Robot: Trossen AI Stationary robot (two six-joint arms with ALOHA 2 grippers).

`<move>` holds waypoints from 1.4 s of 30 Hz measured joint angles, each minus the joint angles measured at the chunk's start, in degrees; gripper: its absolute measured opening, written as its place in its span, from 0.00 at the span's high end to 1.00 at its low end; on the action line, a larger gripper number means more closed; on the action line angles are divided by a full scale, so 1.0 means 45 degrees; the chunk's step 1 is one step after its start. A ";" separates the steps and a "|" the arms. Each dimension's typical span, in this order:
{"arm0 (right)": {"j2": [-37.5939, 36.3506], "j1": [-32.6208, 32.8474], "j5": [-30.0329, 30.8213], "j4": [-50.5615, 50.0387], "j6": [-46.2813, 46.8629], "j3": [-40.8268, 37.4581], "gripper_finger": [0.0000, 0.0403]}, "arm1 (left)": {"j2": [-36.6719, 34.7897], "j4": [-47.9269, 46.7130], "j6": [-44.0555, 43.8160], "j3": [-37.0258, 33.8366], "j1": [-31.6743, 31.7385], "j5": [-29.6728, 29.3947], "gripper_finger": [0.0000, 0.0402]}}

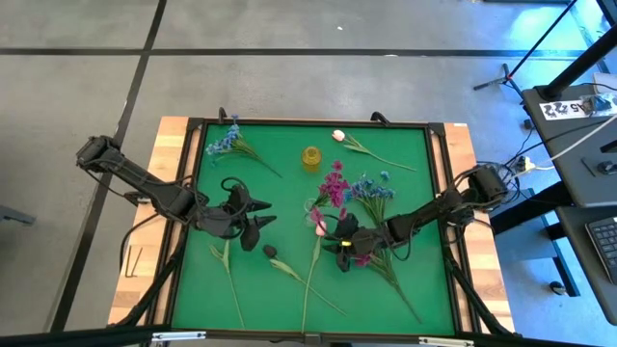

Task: Sort flowers into vase by color
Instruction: Put the bottom pink flower into the yellow vase

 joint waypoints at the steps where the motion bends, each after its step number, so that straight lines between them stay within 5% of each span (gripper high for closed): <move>1: 0.0100 0.0021 -0.0032 0.0149 -0.0144 0.0000 0.61 | 0.0000 0.0003 0.0000 0.0000 0.0000 0.0002 0.52; 19: 0.1604 0.0024 0.0350 0.2712 -0.0501 0.0010 0.62 | 0.0000 0.0105 -0.0010 0.0000 -0.0005 0.0000 0.52; 31: 0.1603 0.0020 0.0217 0.2688 -0.0504 0.0010 0.98 | 0.0000 0.0102 -0.0027 0.0000 -0.0005 0.0019 0.52; 42: 0.1602 0.0024 -0.0459 0.2701 -0.0715 0.0010 0.99 | 0.0000 0.0098 -0.0140 0.0000 -0.0052 0.0049 0.52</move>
